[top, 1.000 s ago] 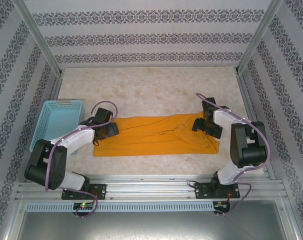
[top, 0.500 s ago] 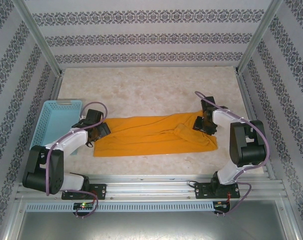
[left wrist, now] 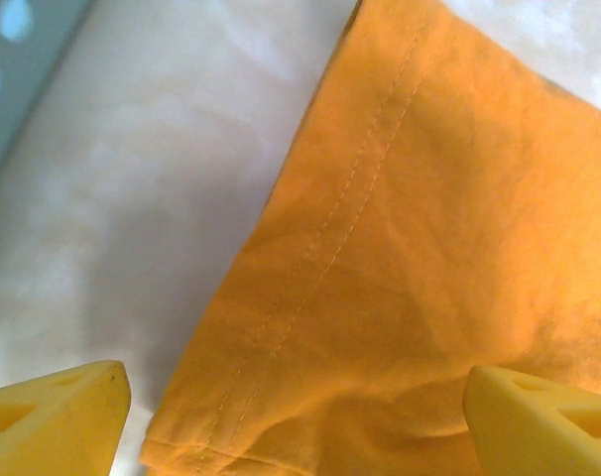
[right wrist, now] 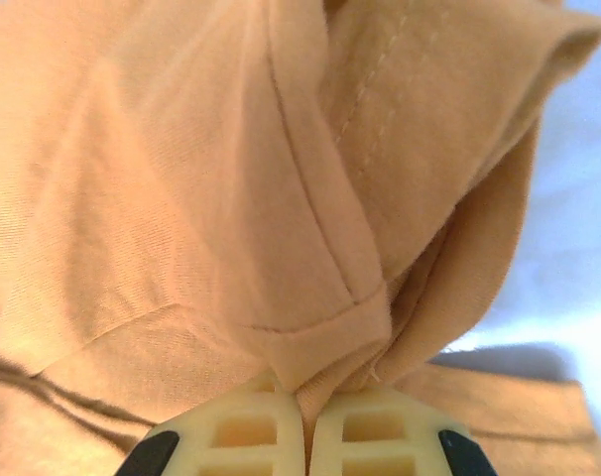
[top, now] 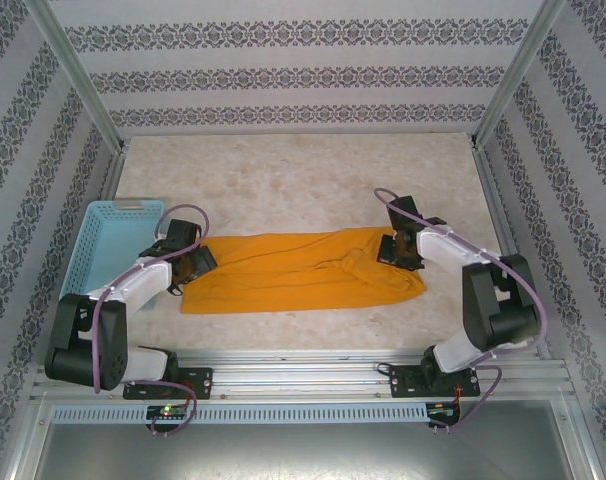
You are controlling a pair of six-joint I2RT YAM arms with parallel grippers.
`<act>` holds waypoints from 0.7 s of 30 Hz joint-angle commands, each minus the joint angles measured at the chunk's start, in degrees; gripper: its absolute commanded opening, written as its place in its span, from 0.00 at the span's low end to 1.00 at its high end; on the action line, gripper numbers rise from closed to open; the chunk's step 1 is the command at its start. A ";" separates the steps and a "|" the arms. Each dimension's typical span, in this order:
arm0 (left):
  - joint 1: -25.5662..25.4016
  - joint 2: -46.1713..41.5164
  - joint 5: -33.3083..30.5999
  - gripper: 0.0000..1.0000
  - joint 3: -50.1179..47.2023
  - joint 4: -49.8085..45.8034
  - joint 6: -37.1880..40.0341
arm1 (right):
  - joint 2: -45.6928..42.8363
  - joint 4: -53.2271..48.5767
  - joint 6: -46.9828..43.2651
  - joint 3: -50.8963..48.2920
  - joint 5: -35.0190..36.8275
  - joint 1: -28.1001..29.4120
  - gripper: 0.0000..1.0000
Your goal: Fold the inside-out t-shirt
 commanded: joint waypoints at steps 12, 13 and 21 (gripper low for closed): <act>-24.52 2.31 -2.75 0.88 5.57 0.55 -9.17 | -12.18 -23.49 -5.92 14.28 29.30 3.03 0.00; -24.45 1.14 -4.04 0.88 5.80 -0.35 -9.05 | -11.89 -24.62 -6.61 16.15 31.12 5.33 0.00; -17.20 -3.58 1.35 0.83 1.94 4.08 -4.42 | -7.02 -25.76 -9.10 26.96 21.64 21.44 0.00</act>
